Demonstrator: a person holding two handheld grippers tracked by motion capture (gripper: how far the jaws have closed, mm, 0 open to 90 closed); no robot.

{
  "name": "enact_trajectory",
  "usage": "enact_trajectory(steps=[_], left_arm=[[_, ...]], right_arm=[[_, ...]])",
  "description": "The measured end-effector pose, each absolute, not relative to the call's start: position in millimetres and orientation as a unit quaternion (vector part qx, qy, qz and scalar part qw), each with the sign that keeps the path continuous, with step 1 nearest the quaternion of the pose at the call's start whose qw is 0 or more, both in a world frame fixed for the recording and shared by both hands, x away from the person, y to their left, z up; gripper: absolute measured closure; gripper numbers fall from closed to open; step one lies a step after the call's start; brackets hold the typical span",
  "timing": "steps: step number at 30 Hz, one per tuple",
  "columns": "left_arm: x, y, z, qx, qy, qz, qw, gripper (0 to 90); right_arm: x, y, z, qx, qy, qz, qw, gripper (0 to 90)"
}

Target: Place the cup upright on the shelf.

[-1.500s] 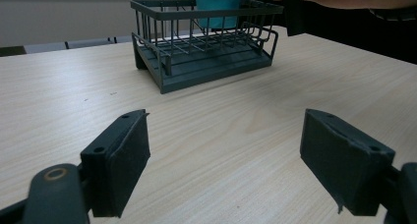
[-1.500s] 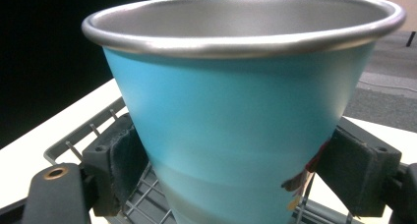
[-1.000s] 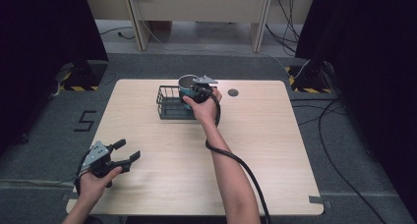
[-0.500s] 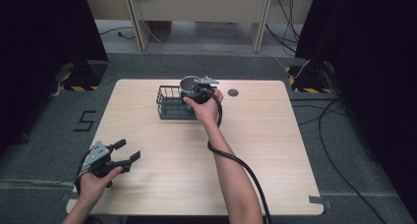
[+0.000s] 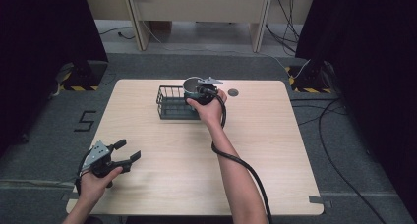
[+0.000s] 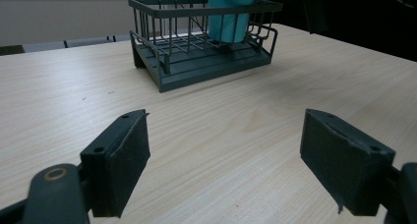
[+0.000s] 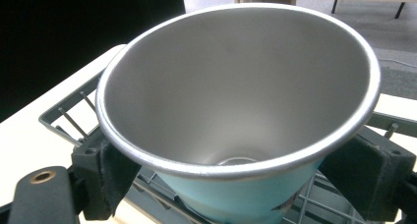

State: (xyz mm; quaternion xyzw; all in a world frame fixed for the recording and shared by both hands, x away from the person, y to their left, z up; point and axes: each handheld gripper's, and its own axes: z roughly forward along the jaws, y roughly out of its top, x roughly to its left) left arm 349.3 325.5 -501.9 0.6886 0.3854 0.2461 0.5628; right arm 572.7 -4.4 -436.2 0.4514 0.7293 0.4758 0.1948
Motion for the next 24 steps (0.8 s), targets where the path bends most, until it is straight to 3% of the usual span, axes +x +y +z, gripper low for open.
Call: enact_trajectory(steps=[24], left_arm=[[349.3, 324.9, -502.5, 0.688, 0.387, 0.246, 0.562, 18.1]], right_arm=[[545.3, -23.6, -427.0, 0.451, 0.727, 0.477, 0.202, 15.2]])
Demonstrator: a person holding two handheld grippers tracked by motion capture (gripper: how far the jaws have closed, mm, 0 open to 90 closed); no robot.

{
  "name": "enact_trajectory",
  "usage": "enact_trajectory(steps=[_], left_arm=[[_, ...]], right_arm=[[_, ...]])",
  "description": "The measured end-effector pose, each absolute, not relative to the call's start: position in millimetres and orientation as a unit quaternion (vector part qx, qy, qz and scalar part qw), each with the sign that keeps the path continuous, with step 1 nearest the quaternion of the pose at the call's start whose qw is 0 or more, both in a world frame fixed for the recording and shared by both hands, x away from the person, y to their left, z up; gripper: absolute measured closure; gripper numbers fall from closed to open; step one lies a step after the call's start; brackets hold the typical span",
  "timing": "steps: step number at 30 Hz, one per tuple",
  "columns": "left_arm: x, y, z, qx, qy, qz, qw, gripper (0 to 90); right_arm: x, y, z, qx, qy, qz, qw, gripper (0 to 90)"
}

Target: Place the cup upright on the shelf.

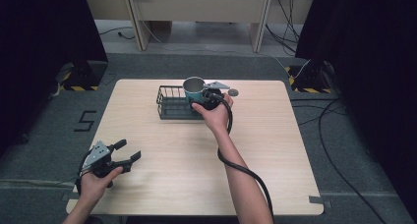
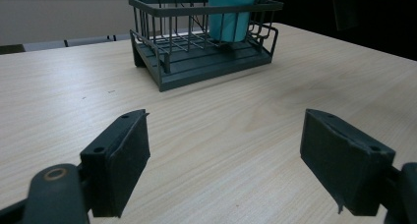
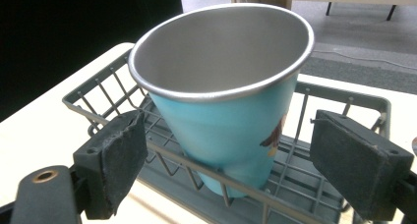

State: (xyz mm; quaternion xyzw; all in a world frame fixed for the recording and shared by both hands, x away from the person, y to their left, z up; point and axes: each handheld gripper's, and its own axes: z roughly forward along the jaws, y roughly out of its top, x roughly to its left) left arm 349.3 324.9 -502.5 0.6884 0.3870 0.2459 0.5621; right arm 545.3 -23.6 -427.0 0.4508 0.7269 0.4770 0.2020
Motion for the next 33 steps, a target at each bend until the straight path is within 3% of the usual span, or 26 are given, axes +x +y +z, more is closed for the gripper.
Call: enact_trajectory(steps=[23, 33], left_arm=[[348.7, 324.8, -502.4, 0.689, 0.386, 0.249, 0.560, 18.1], [348.1, 324.1, -502.1, 0.689, 0.386, 0.251, 0.560, 18.1]], right_arm=[[510.1, -55.4, -412.9, 0.433, 0.721, 0.498, 0.213, 15.4], [492.3, -79.0, -423.8, 0.450, 0.715, 0.493, 0.210, 15.6]])
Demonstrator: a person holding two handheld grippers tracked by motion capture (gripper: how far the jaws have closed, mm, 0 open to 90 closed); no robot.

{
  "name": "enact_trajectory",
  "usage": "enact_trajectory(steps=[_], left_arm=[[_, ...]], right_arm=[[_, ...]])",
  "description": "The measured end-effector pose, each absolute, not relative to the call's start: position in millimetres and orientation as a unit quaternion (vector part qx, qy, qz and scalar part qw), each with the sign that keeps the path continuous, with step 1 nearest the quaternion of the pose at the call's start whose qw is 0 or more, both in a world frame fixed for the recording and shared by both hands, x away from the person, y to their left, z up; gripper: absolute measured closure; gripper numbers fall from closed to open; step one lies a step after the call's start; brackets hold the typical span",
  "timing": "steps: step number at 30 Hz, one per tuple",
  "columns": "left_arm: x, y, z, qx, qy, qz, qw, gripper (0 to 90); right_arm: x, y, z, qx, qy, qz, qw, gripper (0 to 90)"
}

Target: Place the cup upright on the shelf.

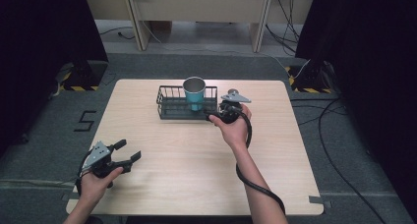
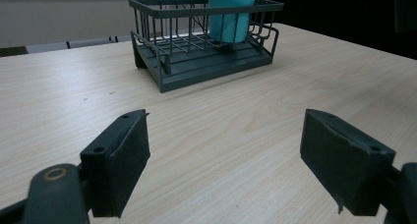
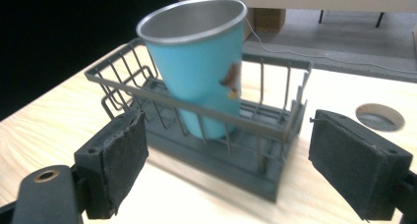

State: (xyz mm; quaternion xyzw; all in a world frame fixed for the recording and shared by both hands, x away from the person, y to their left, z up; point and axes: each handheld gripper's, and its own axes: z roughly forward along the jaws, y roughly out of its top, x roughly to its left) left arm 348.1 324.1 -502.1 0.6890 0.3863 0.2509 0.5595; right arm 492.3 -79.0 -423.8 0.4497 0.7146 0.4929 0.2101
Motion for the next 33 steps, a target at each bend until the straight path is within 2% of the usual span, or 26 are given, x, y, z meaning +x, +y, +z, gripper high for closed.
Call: enact_trajectory(steps=[9, 33], left_arm=[[348.8, 325.0, -502.4, 0.686, 0.390, 0.252, 0.559, 18.1], [347.7, 326.0, -502.0, 0.685, 0.391, 0.255, 0.559, 18.1]], right_arm=[[475.4, -97.0, -432.0, 0.454, 0.716, 0.490, 0.203, 16.5], [445.6, -137.4, -437.1, 0.459, 0.714, 0.479, 0.223, 17.4]])
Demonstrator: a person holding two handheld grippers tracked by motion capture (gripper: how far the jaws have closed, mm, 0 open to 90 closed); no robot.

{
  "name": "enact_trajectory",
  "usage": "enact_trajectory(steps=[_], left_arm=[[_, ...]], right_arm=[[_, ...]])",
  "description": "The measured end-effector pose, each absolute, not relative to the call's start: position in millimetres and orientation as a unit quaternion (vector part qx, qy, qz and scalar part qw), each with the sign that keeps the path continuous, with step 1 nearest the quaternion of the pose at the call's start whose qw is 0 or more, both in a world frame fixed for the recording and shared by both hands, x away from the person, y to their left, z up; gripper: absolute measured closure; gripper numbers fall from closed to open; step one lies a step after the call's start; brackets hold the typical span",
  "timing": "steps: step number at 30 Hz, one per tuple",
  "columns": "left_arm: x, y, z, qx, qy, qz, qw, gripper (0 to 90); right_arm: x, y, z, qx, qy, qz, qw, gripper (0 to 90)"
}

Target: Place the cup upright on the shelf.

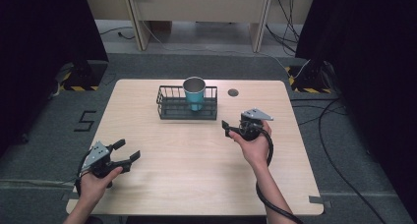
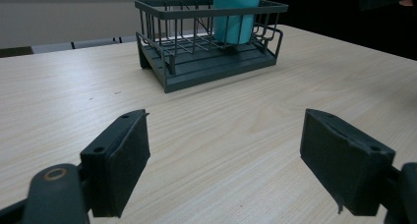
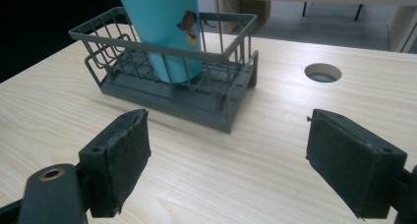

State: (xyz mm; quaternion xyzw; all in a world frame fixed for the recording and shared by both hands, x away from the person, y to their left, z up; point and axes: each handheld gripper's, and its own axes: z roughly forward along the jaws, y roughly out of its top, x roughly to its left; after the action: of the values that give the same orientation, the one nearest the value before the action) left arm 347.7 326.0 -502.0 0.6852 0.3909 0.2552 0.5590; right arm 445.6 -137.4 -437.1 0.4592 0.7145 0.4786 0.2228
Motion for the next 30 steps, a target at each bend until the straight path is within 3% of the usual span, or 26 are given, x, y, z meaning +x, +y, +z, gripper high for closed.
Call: enact_trajectory(steps=[30], left_arm=[[347.4, 325.9, -502.0, 0.685, 0.391, 0.257, 0.558, 18.1]], right_arm=[[412.8, -182.6, -456.9, 0.484, 0.707, 0.460, 0.231, 19.2]])
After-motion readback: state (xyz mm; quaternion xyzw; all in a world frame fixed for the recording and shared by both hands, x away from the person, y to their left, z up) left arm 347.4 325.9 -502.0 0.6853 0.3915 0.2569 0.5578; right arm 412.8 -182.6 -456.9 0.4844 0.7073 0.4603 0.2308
